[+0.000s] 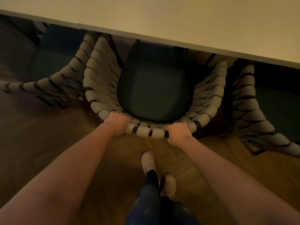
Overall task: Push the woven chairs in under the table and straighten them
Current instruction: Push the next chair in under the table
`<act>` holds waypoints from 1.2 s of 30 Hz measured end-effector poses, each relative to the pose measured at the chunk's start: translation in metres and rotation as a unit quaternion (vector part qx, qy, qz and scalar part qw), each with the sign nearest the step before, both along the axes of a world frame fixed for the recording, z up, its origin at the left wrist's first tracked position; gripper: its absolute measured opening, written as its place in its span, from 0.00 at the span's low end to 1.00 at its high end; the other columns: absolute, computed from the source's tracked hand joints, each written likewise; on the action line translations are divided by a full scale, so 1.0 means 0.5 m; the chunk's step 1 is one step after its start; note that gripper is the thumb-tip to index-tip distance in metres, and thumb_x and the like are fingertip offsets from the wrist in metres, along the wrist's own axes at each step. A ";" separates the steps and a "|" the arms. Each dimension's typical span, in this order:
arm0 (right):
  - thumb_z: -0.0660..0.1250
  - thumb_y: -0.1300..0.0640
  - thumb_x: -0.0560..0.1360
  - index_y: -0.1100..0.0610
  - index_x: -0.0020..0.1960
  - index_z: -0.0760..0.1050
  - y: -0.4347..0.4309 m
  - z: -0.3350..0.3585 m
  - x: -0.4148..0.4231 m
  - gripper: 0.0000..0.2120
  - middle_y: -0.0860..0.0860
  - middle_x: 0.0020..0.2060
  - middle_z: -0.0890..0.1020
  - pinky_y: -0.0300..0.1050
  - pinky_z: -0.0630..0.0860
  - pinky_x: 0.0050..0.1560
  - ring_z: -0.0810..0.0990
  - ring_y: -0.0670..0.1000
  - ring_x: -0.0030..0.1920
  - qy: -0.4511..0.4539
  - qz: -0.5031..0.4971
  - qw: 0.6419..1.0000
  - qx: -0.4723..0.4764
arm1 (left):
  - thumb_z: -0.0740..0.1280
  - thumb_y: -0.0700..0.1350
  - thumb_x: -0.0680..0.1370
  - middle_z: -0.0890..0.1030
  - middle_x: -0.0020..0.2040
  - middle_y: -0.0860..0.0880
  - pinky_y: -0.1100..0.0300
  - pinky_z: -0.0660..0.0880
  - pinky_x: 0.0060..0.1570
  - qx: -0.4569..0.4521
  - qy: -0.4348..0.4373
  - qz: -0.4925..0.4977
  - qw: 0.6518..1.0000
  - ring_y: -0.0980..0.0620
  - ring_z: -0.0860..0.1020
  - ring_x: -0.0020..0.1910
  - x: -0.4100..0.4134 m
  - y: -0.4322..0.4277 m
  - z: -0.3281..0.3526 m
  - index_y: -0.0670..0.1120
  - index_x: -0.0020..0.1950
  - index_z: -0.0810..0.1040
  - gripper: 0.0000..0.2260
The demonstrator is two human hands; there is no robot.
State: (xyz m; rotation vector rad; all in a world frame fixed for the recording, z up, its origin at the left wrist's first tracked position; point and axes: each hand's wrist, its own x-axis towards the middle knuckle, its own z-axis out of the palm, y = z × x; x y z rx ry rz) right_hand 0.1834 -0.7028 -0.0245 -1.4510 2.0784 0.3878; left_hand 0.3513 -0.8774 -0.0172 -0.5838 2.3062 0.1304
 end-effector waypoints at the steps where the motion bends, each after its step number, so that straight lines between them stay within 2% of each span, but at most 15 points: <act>1: 0.65 0.56 0.76 0.50 0.55 0.75 0.008 -0.001 0.005 0.08 0.50 0.46 0.80 0.56 0.65 0.66 0.78 0.53 0.53 -0.003 0.001 1.000 -0.004 | 0.63 0.47 0.80 0.77 0.60 0.51 0.50 0.65 0.67 -0.001 0.000 0.000 1.000 0.50 0.75 0.60 0.006 0.008 0.001 0.55 0.70 0.69 0.18; 10: 0.64 0.56 0.76 0.49 0.53 0.75 0.042 -0.002 0.023 0.07 0.49 0.46 0.80 0.57 0.64 0.67 0.78 0.52 0.52 0.025 -0.015 1.000 -0.003 | 0.64 0.46 0.79 0.78 0.59 0.53 0.45 0.63 0.69 0.001 0.021 -0.013 1.000 0.51 0.75 0.61 0.029 0.038 -0.009 0.57 0.69 0.69 0.19; 13: 0.65 0.58 0.75 0.49 0.55 0.75 0.022 0.002 0.034 0.10 0.50 0.49 0.80 0.66 0.58 0.70 0.77 0.54 0.56 0.047 -0.028 0.997 0.053 | 0.65 0.46 0.78 0.78 0.58 0.53 0.49 0.68 0.65 0.019 0.031 -0.022 0.999 0.52 0.76 0.58 0.031 0.028 -0.013 0.56 0.69 0.69 0.19; 16: 0.65 0.59 0.75 0.51 0.57 0.75 0.004 0.008 0.040 0.11 0.52 0.52 0.80 0.72 0.51 0.71 0.76 0.56 0.59 0.072 -0.034 0.992 0.099 | 0.65 0.45 0.78 0.78 0.59 0.53 0.54 0.73 0.60 0.070 0.064 -0.031 0.995 0.53 0.77 0.55 0.040 0.017 -0.018 0.57 0.73 0.64 0.24; 17: 0.65 0.59 0.76 0.51 0.58 0.75 0.007 0.007 0.041 0.11 0.51 0.53 0.80 0.71 0.51 0.71 0.76 0.55 0.59 0.075 -0.034 0.991 0.102 | 0.66 0.45 0.78 0.77 0.62 0.53 0.53 0.71 0.63 0.083 0.076 -0.039 0.993 0.53 0.76 0.58 0.047 0.009 -0.018 0.57 0.74 0.63 0.26; 19: 0.63 0.56 0.77 0.50 0.61 0.74 0.016 0.000 0.042 0.13 0.50 0.54 0.80 0.70 0.49 0.72 0.76 0.54 0.60 0.083 -0.035 0.991 0.094 | 0.66 0.46 0.78 0.73 0.68 0.53 0.48 0.59 0.73 0.062 0.090 -0.082 0.991 0.52 0.70 0.68 0.067 -0.021 -0.013 0.56 0.75 0.62 0.27; 20: 0.62 0.55 0.77 0.49 0.62 0.74 0.018 -0.005 0.045 0.14 0.50 0.55 0.80 0.70 0.49 0.72 0.75 0.54 0.60 0.088 -0.038 0.991 0.093 | 0.65 0.45 0.79 0.72 0.70 0.53 0.47 0.53 0.75 0.037 0.077 -0.104 0.991 0.52 0.67 0.71 0.077 -0.041 -0.010 0.56 0.75 0.62 0.26; 22: 0.62 0.53 0.78 0.48 0.64 0.73 0.020 -0.014 0.046 0.15 0.49 0.55 0.80 0.70 0.49 0.72 0.75 0.54 0.61 0.092 -0.043 0.991 0.092 | 0.64 0.44 0.80 0.72 0.70 0.53 0.44 0.47 0.75 0.017 0.047 -0.110 0.993 0.52 0.66 0.72 0.090 -0.073 -0.010 0.56 0.73 0.66 0.22; 25: 0.62 0.52 0.77 0.46 0.62 0.75 0.021 -0.018 0.035 0.14 0.48 0.52 0.80 0.68 0.51 0.72 0.76 0.53 0.58 0.081 -0.049 0.993 0.072 | 0.63 0.44 0.80 0.74 0.68 0.54 0.41 0.46 0.74 0.041 0.055 -0.085 0.994 0.51 0.68 0.70 0.081 -0.081 -0.016 0.57 0.71 0.69 0.20; 28: 0.63 0.51 0.76 0.46 0.59 0.76 0.018 -0.021 0.018 0.12 0.47 0.50 0.80 0.66 0.54 0.72 0.76 0.52 0.57 0.084 -0.055 0.994 0.052 | 0.62 0.44 0.81 0.67 0.74 0.54 0.39 0.46 0.74 0.048 0.072 -0.102 0.991 0.50 0.64 0.73 0.063 -0.086 -0.015 0.58 0.75 0.62 0.24; 30: 0.64 0.50 0.75 0.45 0.59 0.76 0.010 -0.022 0.006 0.13 0.47 0.51 0.79 0.64 0.55 0.72 0.76 0.52 0.57 0.087 -0.061 0.993 0.049 | 0.61 0.43 0.81 0.66 0.75 0.53 0.38 0.44 0.74 0.047 0.072 -0.102 0.991 0.50 0.64 0.74 0.049 -0.094 -0.010 0.59 0.76 0.61 0.25; 36: 0.65 0.50 0.75 0.45 0.60 0.75 -0.012 -0.028 -0.043 0.14 0.46 0.52 0.78 0.60 0.60 0.69 0.75 0.51 0.56 0.079 -0.042 0.995 0.039 | 0.61 0.45 0.81 0.71 0.72 0.54 0.36 0.41 0.73 0.033 0.074 -0.086 0.993 0.51 0.66 0.73 0.008 -0.117 -0.019 0.58 0.73 0.67 0.20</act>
